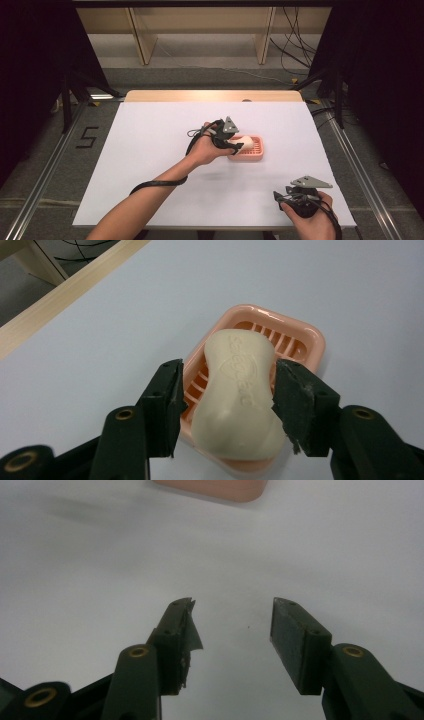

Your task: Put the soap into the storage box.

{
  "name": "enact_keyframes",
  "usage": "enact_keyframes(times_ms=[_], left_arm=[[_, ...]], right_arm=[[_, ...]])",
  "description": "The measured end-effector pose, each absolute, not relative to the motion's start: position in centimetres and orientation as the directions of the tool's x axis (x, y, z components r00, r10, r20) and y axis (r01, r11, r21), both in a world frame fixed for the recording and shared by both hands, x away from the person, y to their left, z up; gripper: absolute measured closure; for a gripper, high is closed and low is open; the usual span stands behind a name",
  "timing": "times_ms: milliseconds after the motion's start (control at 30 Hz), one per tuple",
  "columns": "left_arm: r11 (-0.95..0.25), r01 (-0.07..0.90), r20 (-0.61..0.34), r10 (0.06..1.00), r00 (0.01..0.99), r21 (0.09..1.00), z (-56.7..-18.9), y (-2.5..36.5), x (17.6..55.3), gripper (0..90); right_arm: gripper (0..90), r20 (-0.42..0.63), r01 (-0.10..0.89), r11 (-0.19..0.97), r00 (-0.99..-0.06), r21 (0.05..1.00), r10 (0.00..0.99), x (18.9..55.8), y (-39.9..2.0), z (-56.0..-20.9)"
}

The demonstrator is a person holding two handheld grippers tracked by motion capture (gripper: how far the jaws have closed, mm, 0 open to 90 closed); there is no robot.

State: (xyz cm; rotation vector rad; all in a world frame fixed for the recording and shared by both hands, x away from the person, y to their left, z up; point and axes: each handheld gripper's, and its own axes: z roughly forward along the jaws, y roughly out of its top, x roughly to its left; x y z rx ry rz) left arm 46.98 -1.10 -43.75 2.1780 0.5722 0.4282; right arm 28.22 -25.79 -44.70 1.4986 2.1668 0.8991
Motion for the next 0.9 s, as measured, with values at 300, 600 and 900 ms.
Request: enact_keyframes(times_ms=[300,600,900], left_arm=[[-0.553,0.28,0.101,0.56,0.822,0.785,-41.3,4.1,44.5,42.6],[-0.507,0.377,0.064,0.657,0.751,0.775,-40.6,12.5,40.8,41.2],[-0.417,0.467,0.01,0.754,0.657,0.779,-42.7,19.3,36.7,40.9]], right_arm=[[51.8,0.039,0.687,0.257,-0.384,0.68,0.923,28.3,-26.0,-44.7],[51.4,0.056,0.701,0.237,-0.368,0.673,0.928,28.3,-25.9,-44.6],[50.9,0.056,0.705,0.247,-0.376,0.665,0.925,28.3,-25.8,-44.7]])
